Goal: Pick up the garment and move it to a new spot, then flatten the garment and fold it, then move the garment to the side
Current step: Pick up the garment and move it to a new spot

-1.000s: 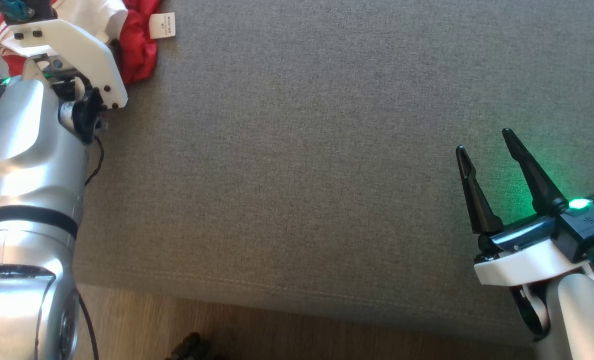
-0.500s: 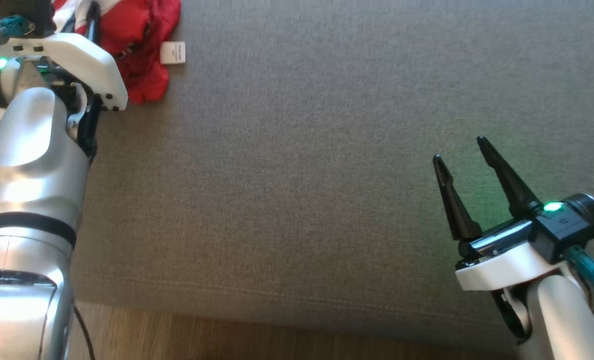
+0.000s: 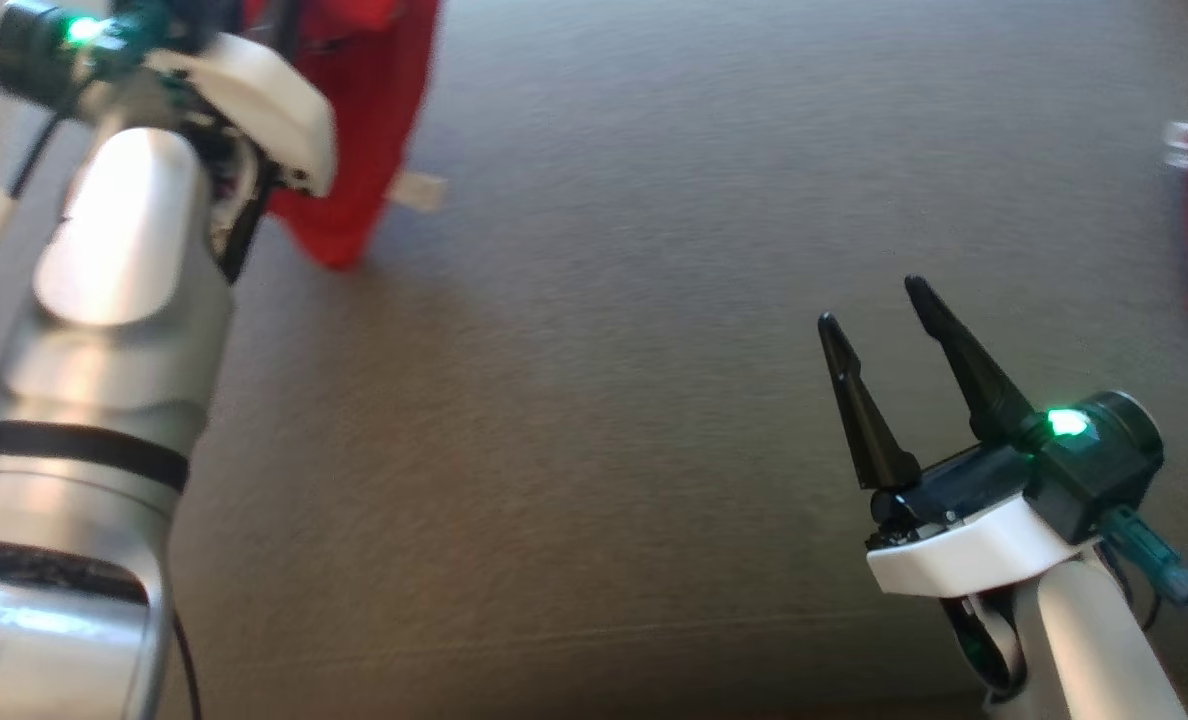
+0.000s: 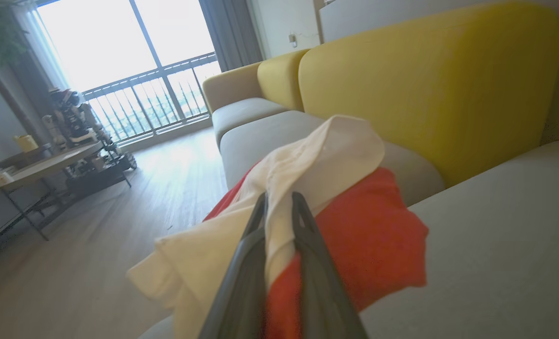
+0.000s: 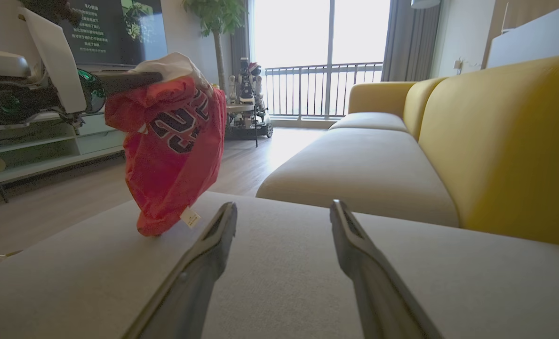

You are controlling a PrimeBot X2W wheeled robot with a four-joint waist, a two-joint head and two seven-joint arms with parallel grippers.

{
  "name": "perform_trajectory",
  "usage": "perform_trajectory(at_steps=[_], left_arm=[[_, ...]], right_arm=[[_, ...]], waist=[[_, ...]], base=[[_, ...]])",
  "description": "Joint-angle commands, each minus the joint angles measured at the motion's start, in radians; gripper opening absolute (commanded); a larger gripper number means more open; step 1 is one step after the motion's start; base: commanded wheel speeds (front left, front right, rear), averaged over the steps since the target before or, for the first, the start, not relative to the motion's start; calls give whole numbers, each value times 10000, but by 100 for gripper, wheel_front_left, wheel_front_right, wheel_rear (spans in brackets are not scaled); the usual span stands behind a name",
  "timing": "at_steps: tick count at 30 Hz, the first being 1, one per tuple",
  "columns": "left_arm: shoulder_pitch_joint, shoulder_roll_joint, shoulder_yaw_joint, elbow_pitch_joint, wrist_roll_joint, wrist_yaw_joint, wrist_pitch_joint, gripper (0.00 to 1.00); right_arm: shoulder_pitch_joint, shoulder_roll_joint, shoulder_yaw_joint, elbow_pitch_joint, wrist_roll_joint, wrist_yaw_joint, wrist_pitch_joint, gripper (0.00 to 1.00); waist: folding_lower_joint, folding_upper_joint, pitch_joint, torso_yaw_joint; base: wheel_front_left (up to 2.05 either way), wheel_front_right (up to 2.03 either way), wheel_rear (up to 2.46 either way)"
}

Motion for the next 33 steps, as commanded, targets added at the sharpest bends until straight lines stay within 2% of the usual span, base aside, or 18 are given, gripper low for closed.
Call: perform_trajectory(at_steps=[1,9,14,20,26,27,28,29,33], left_arm=[[-311,286,80,-530,2,-47,-115,0],[23,-194,-1138,-2062,-257,-51,62,0],[924,-611,-1986,-2172,-30,-18,174,0],[2196,-899,-2638,-1437,51,89,20,0],[3109,-1157,-2943,-1193,-210,191,-103,0],[3226,-1186,-2956,-1227,-287,239,-111,13],[3328,-1210,-2948,-1307,-364,327,-118,50],[3425,-1227,-2934,-1414,-441,419,-123,100],[3950,-1264,-2704,-2451,-817,815,-129,100]], right_arm=[[-115,100,243,-456,62,-4,-65,100],[-259,115,131,-1355,489,-4,-65,100],[-346,116,-23,-1529,797,-4,-65,100],[-530,117,-21,-1573,1105,-4,-65,100],[-585,117,-194,-1535,1148,-4,-65,100],[-588,117,-182,-1494,1131,-4,-65,100],[-586,117,-160,-1451,1105,-4,-65,100],[-582,117,-139,-1411,1079,-4,-65,100],[-477,117,-53,-1239,971,-4,-65,100]], waist=[[0,0,-530,-967],[0,0,-283,-2783],[0,0,430,-3713],[0,0,1136,-4162],[0,0,1186,-3967],[0,0,1114,-3884],[0,0,1028,-3791],[0,0,930,-3686],[0,0,433,-3154]], base=[[0,0,0],[0,0,0],[0,0,0],[0,0,0],[0,0,0],[0,0,0],[0,0,0],[0,0,0],[0,0,0]])
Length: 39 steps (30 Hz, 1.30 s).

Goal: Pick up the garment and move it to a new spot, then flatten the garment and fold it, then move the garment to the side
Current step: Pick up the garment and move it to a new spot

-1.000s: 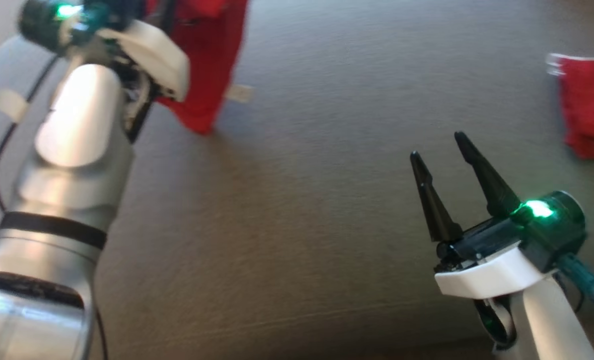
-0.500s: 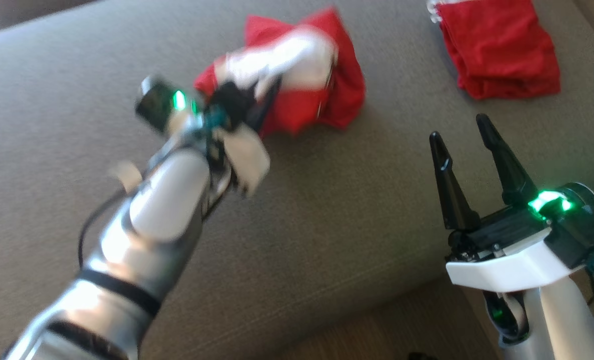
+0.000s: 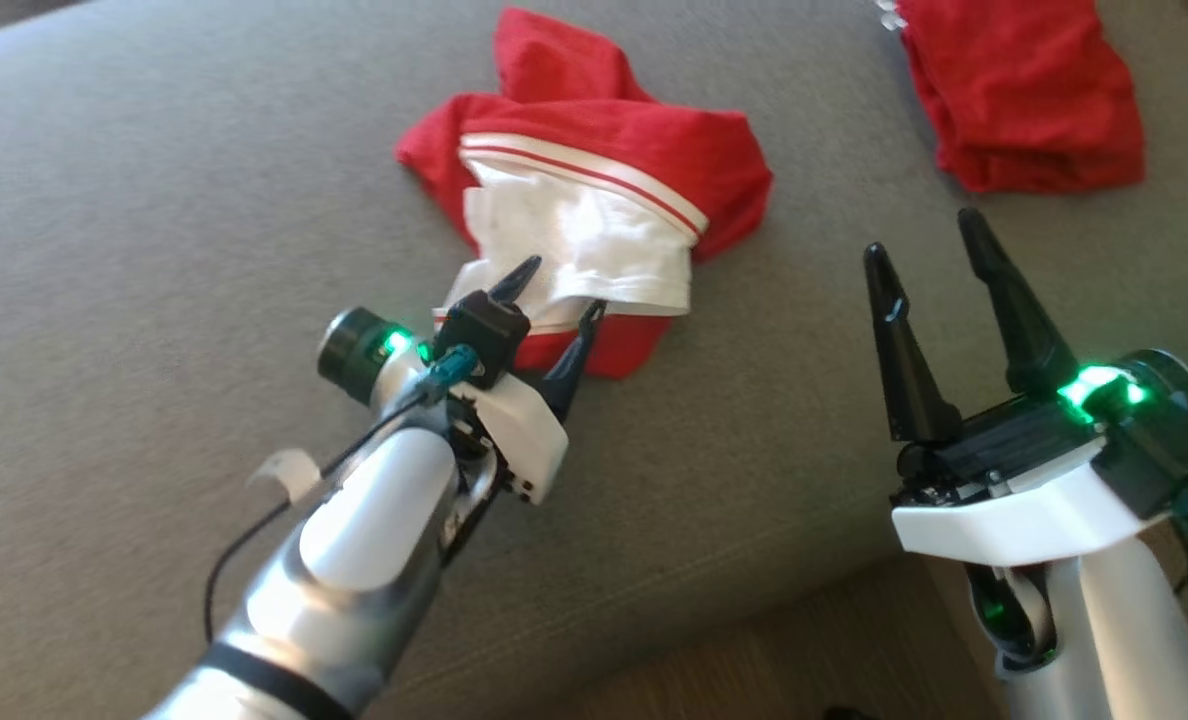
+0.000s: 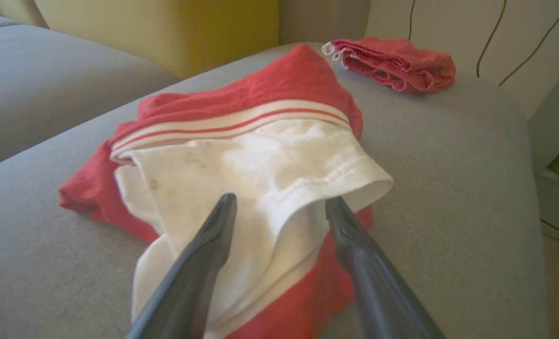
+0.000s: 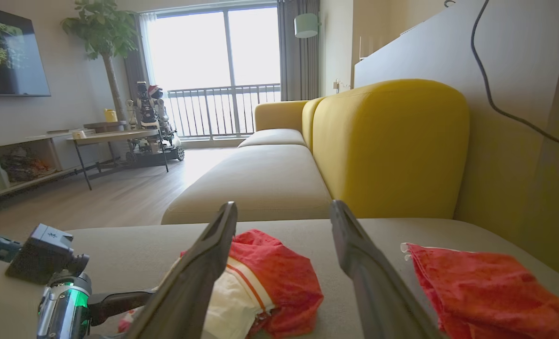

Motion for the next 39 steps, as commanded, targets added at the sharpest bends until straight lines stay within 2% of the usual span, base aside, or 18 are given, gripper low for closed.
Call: perform_trajectory(at_steps=[1,9,10,14,19,25,30,39], left_arm=[[188,34,441,-879,-204,206,-118,100],[2219,135,1504,-3574,-653,1174,-120,100],[2219,135,1504,-3574,-653,1174,-120,100],[3514,247,2180,-4705,-790,1653,-121,100],[4936,422,2823,-5877,-626,2025,-121,100],[6467,416,3796,-6729,-440,2431,-121,100],[7419,269,4431,-7341,-107,2467,-121,100],[8244,89,4965,-7863,403,2173,-122,100]], right_arm=[[-12,22,249,-189,-84,-4,-63,100],[435,22,320,378,-265,-4,-63,100],[435,22,320,378,-265,-4,-63,100],[760,22,163,694,-309,-4,-63,100],[1203,22,-237,1282,-352,-4,-63,100],[1614,22,-728,1849,-356,-4,-63,100],[1891,22,-869,2090,-445,-4,-63,100],[2101,22,-1031,2220,-491,-4,-63,100]], waist=[[0,0,-556,582],[0,0,-1646,1885],[0,0,-1646,1885],[0,0,-2205,2542],[0,0,-2683,3170],[0,0,-3031,3616],[0,0,-3218,3752],[0,0,-3404,3641]], base=[[0,0,0],[0,0,0],[0,0,0],[0,0,0],[0,0,0],[0,0,0],[0,0,0],[0,0,0]])
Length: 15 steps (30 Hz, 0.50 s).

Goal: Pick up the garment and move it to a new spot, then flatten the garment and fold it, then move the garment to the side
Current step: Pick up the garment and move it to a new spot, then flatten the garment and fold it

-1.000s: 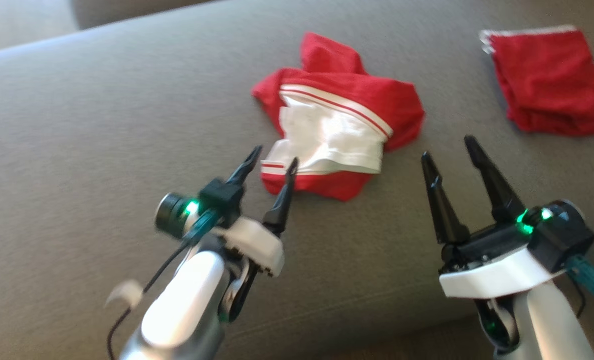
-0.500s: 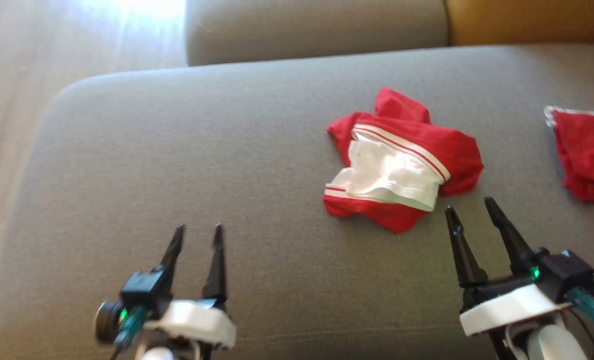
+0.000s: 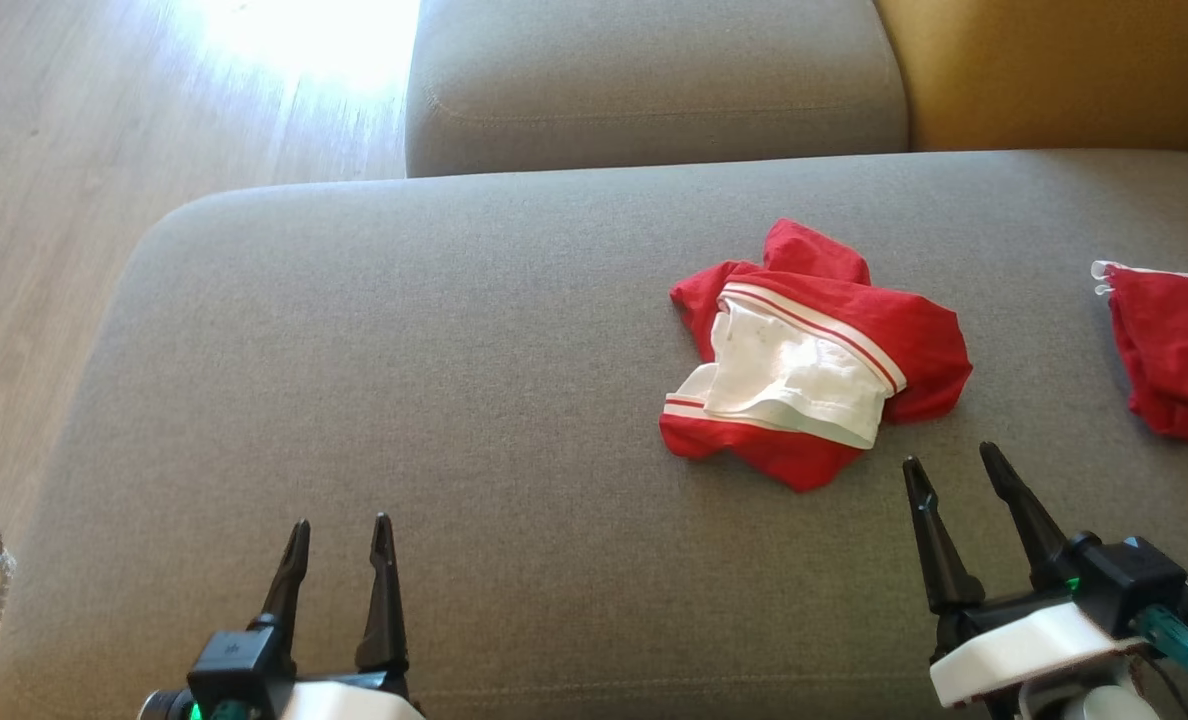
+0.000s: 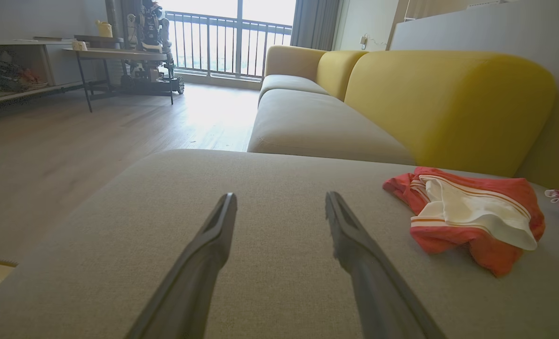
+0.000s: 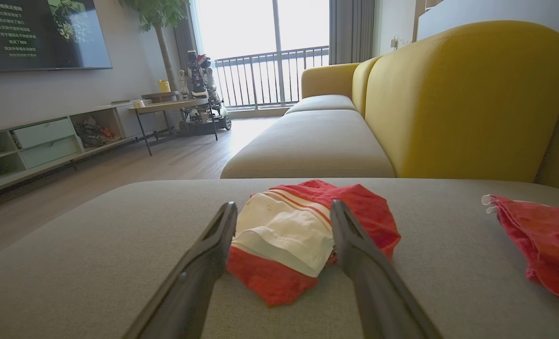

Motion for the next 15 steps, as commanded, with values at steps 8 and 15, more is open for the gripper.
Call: perform_trajectory(at_steps=[8,15], left_arm=[[-253,-117,411,-324,93,-152,-120,100],[-261,-125,331,-225,9,-175,-120,100]], right_arm=[[-118,-43,257,-217,-44,-2,-65,100],[-112,-43,253,-245,-6,-2,-65,100]], waist=[[1,-1,-73,-142],[1,-1,-43,-200]], base=[[0,0,0],[0,0,0]])
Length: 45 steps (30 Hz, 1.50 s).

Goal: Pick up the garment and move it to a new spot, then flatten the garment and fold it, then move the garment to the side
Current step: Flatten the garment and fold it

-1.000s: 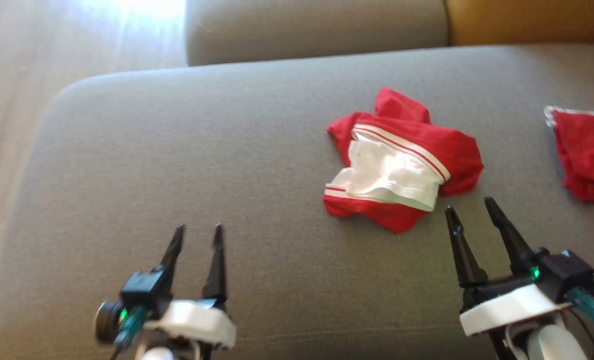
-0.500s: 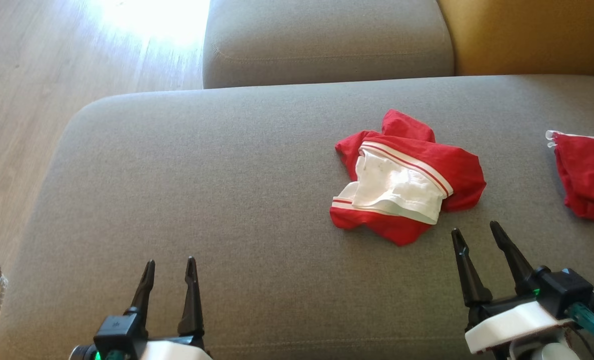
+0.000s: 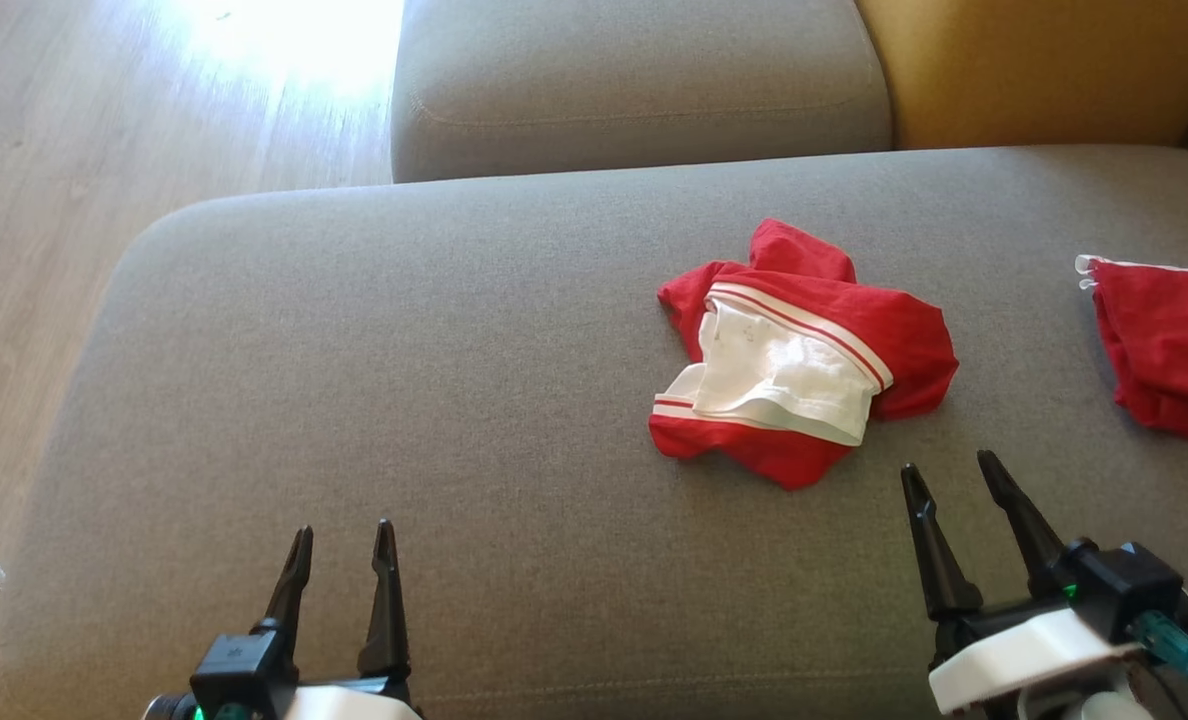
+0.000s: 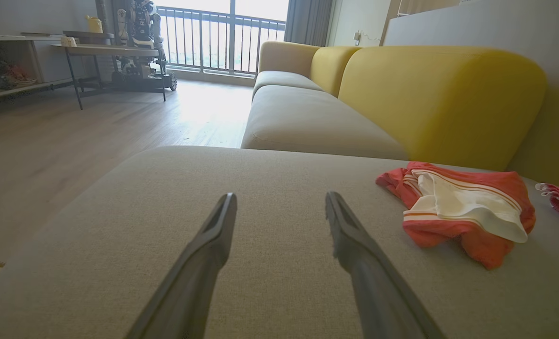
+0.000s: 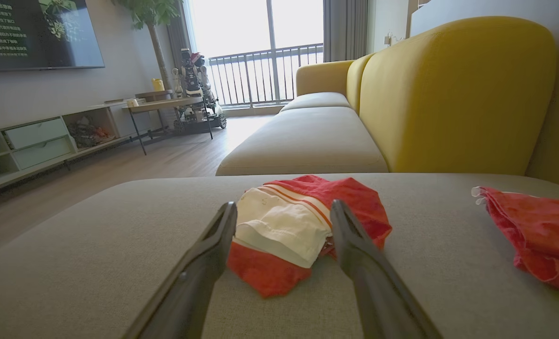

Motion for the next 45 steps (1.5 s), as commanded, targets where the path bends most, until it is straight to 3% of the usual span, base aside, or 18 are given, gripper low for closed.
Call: perform_trajectory(at_steps=[1,9,15,19,24,30,38,45], left_arm=[[-352,-81,274,-303,7,-20,-120,100],[-556,-82,55,-101,-102,-150,-120,100],[-1679,-82,-566,804,-500,-592,-120,100],[-3396,-83,-1432,2031,-1249,-1088,-120,100],[-5176,-83,-2235,3765,-2397,-1129,-120,100],[-6854,-83,-3364,5026,-2970,-1224,-120,100],[-8098,-83,-4760,6465,-3376,-1311,-120,100],[-8560,-83,-5159,6906,-3658,-1138,-120,100]], right_arm=[[-151,-47,239,-320,-8,-2,-65,100],[-192,-47,268,-402,5,-2,-65,100],[-400,-47,316,-460,-41,-2,-65,100],[-749,-47,408,-583,-142,-2,-65,100],[-1231,-47,432,-664,-153,-2,-65,100],[-1650,-47,338,-799,-165,-2,-65,100],[-2019,-47,386,-900,-68,-2,-65,100],[-2143,-47,322,-966,-26,-2,-65,100]], waist=[[1,0,10,-7],[1,0,204,-79],[1,0,669,-249],[1,0,1434,-546],[1,0,2282,-951],[1,0,3051,-1320],[1,0,3528,-1759],[1,0,3648,-1990]], base=[[0,0,0],[0,0,0],[0,0,0],[0,0,0],[0,0,0],[0,0,0],[0,0,0],[0,0,0]])
